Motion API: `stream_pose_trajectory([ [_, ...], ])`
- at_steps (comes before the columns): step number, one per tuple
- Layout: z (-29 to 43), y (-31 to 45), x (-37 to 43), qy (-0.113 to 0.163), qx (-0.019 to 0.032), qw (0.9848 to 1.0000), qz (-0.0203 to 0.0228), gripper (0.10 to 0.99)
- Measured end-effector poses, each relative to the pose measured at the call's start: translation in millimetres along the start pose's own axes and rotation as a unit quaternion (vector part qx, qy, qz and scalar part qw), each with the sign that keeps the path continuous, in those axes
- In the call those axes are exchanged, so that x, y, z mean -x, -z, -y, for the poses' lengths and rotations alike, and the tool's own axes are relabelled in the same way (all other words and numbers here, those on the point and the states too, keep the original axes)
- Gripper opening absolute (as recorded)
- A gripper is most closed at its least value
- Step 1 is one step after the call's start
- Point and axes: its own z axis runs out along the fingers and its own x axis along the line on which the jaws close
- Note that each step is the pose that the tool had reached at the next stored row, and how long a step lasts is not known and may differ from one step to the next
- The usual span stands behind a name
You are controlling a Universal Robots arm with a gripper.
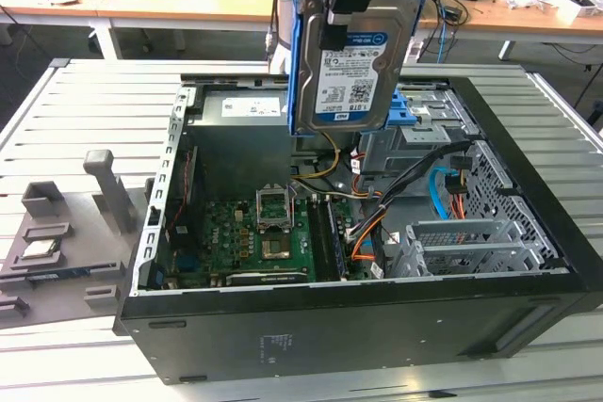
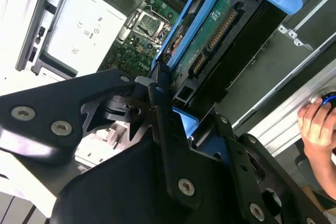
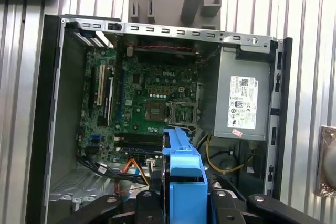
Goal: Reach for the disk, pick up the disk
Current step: 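Pick up the disk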
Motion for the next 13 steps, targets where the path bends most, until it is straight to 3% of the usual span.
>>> stream_pose_trajectory([
  [13, -1.8, 0.1, -20.5, 0.000, -0.0002, 1.0000, 0.0020, 0.369],
])
